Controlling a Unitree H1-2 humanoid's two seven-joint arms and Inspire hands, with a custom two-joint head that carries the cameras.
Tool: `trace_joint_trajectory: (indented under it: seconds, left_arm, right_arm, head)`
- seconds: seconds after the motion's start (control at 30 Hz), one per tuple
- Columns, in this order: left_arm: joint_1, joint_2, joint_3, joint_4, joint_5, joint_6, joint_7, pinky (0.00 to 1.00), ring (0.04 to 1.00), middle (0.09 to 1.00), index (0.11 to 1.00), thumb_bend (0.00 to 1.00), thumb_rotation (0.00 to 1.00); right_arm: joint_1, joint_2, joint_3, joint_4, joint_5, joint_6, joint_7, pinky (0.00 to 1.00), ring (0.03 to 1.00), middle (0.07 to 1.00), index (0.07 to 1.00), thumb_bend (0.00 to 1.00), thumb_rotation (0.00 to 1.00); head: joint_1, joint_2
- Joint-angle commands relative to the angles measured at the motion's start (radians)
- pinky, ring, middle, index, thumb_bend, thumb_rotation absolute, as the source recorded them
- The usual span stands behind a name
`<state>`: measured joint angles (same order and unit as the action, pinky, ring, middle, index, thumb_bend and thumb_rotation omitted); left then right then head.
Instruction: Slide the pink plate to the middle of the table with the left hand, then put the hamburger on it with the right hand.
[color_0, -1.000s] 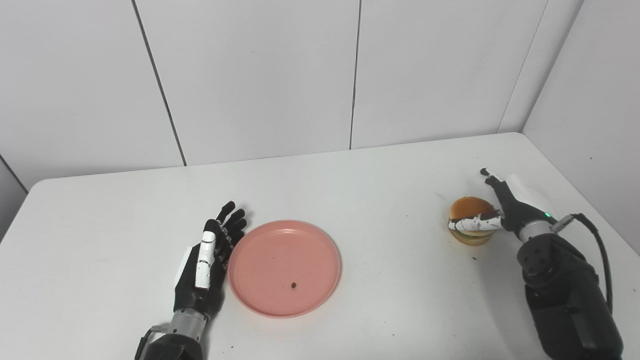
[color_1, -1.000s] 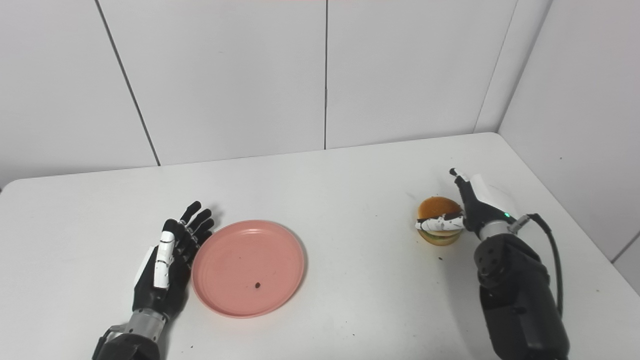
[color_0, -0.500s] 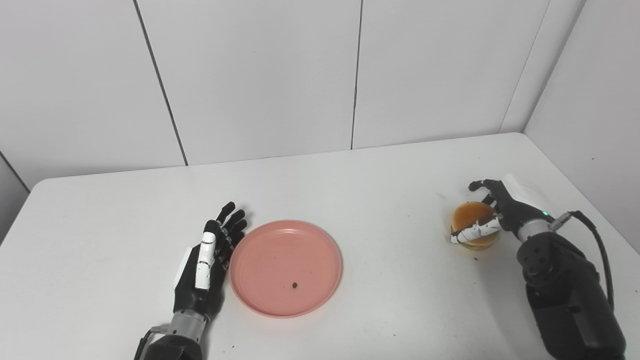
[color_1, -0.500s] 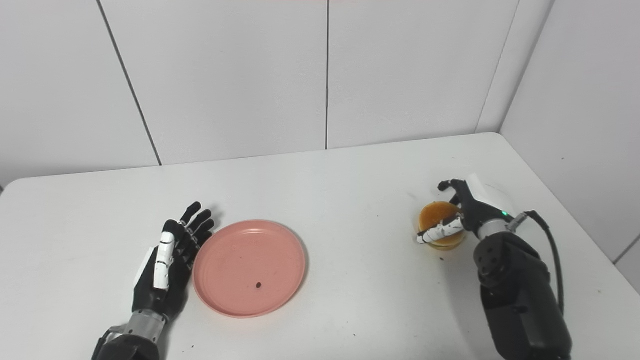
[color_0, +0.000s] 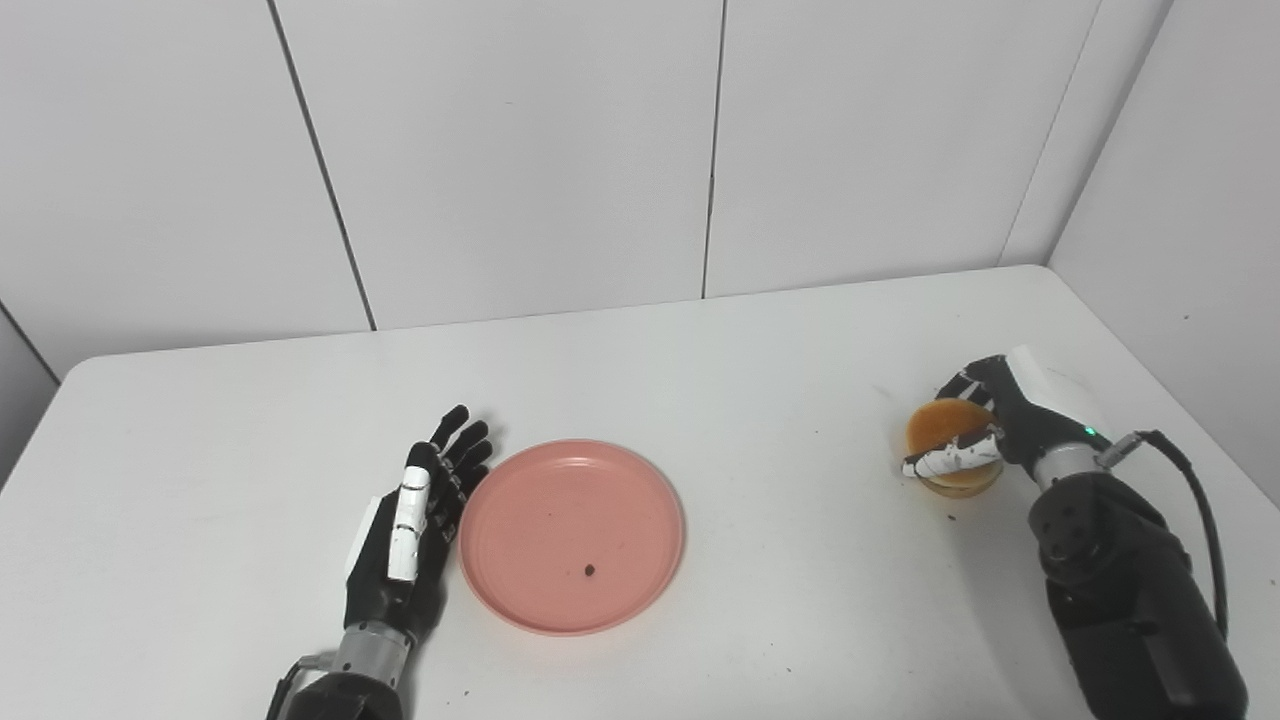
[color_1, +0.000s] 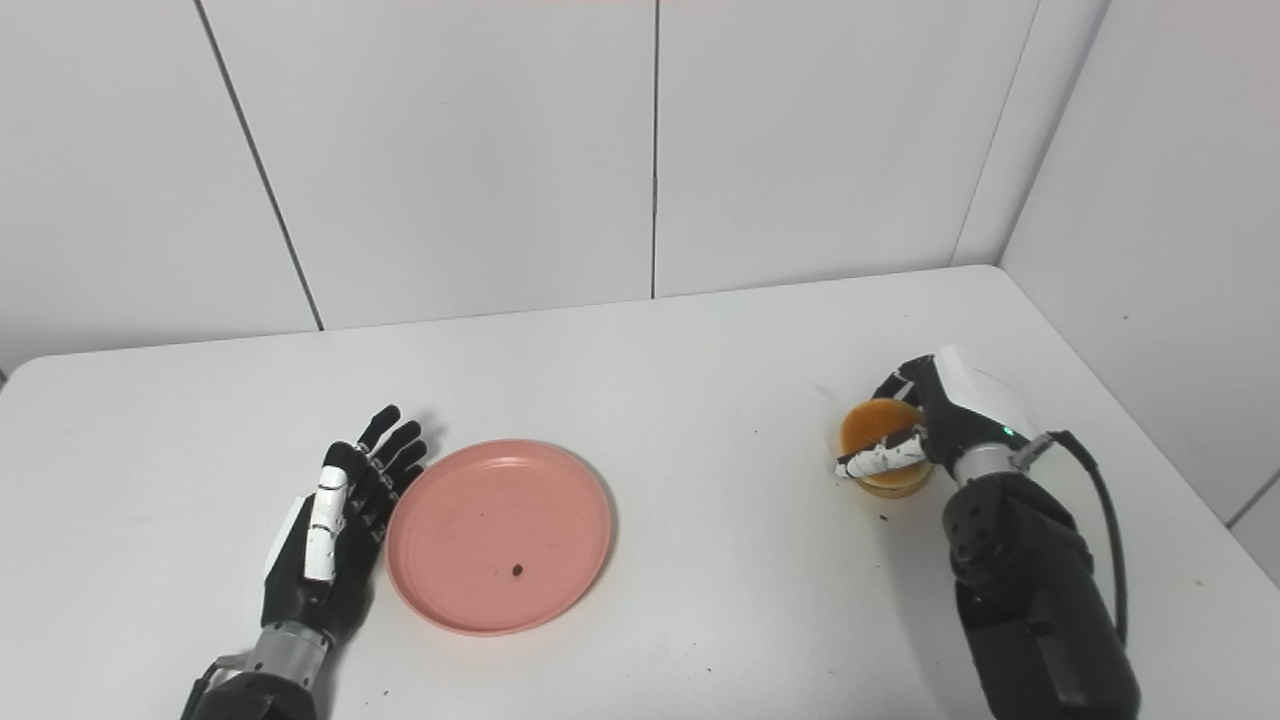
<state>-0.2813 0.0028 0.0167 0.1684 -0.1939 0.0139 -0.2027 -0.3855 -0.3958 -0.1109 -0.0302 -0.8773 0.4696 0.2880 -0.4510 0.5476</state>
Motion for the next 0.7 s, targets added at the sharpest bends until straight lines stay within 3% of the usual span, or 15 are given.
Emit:
trace_joint_trajectory:
  seconds: [0.0,0.13,0.33,0.6,0.67]
  left_arm:
    - [0.027,0.005,-0.002,0.021,0.006,0.022,0.011,0.94,0.921,0.908,0.897,0.61,0.99]
    - [0.029,0.000,0.000,0.020,0.006,0.021,0.016,0.94,0.918,0.905,0.893,0.61,0.98]
    - [0.032,-0.011,-0.002,0.017,0.002,0.018,0.018,0.94,0.915,0.903,0.890,0.61,0.98]
    - [0.037,-0.027,-0.010,0.017,0.016,0.007,0.036,0.93,0.904,0.894,0.882,0.63,0.97]
    - [0.039,-0.030,-0.015,0.009,0.021,0.014,0.044,0.92,0.904,0.893,0.881,0.62,0.98]
  right_arm:
    - [-0.013,-0.016,-0.009,-0.044,0.008,-0.008,-0.070,0.28,0.344,0.425,0.528,0.52,0.00]
    - [-0.004,-0.019,0.001,-0.072,0.047,-0.038,-0.133,0.37,0.393,0.448,0.518,0.53,0.00]
    - [0.004,-0.016,0.011,-0.142,0.112,-0.050,-0.168,0.33,0.401,0.453,0.511,0.53,0.00]
    - [0.000,0.018,0.076,-0.206,0.139,-0.100,-0.228,0.26,0.351,0.418,0.520,0.52,0.00]
    - [-0.006,0.036,0.094,-0.227,0.155,-0.104,-0.225,0.30,0.370,0.427,0.529,0.52,0.00]
  head:
    - [0.004,0.000]
    - [0.004,0.000]
    - [0.028,0.002]
    - [0.058,0.004]
    - [0.066,0.006]
